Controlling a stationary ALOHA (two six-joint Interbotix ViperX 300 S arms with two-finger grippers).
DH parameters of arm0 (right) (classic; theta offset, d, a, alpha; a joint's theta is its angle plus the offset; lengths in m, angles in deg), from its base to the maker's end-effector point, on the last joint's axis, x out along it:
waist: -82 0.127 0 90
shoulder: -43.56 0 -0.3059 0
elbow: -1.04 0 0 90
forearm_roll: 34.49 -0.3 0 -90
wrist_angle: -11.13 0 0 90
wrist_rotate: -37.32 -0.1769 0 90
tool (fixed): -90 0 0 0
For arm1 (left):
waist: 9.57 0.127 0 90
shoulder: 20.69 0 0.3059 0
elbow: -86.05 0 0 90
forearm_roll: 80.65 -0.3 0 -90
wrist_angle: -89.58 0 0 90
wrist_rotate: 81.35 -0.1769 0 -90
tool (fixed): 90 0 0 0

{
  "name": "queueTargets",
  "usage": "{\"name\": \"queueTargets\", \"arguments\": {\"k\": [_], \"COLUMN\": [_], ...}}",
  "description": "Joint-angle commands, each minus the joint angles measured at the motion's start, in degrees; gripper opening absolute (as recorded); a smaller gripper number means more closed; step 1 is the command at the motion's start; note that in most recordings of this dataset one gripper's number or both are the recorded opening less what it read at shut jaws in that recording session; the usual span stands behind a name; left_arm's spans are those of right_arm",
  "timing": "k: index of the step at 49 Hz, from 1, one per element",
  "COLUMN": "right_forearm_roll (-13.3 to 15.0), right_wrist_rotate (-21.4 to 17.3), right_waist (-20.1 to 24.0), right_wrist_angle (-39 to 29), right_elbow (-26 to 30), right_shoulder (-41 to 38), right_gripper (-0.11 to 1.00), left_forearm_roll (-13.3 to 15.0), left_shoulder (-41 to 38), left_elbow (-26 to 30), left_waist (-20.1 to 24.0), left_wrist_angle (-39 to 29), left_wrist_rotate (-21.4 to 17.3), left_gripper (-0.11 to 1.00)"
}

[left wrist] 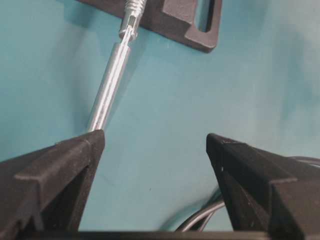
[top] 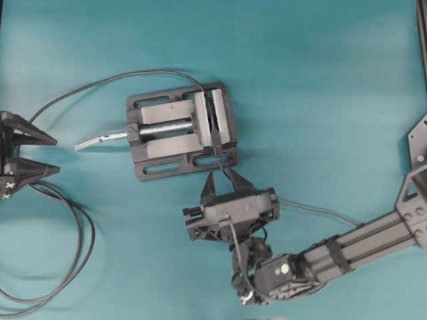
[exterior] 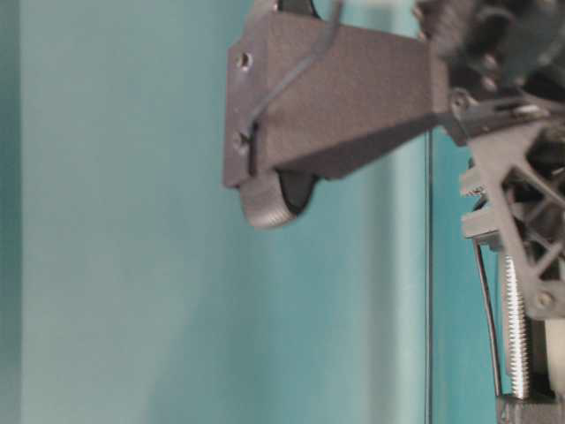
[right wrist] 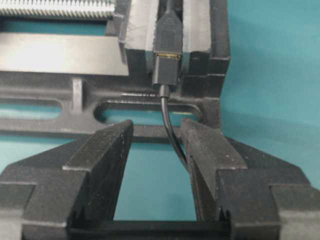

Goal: Insert the USB cable into the fixed female connector.

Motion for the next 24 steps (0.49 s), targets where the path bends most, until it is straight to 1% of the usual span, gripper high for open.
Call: {"name": "queueTargets", "arguments": {"k": [1,12,24], "right_forearm_roll": [0.0,0.7,1.23], "right_wrist_rotate": [-0.26,-1.76,-1.58], "right_waist": [0.09,0.09,0.09], "right_wrist_angle": [-1.49,-6.06,-8.44], "right_elbow": [-1.41,-8.0,-16.52], "right_shoulder": [4.75,8.79,15.21], "right_gripper": [0.47,0.44,0.44], "left_forearm_roll": [-0.26,-0.26,-0.26], "left_shoulder": [-0.35,-0.44,-0.35], "left_elbow": [0.62,0.62,0.62], "left_waist": [0.09,0.09,0.09], "left_wrist_angle": [0.35,0.26,0.26], "left_wrist_rotate": [0.7,0.79,0.79], "left_gripper": [0.99,0.99,0.99]}}
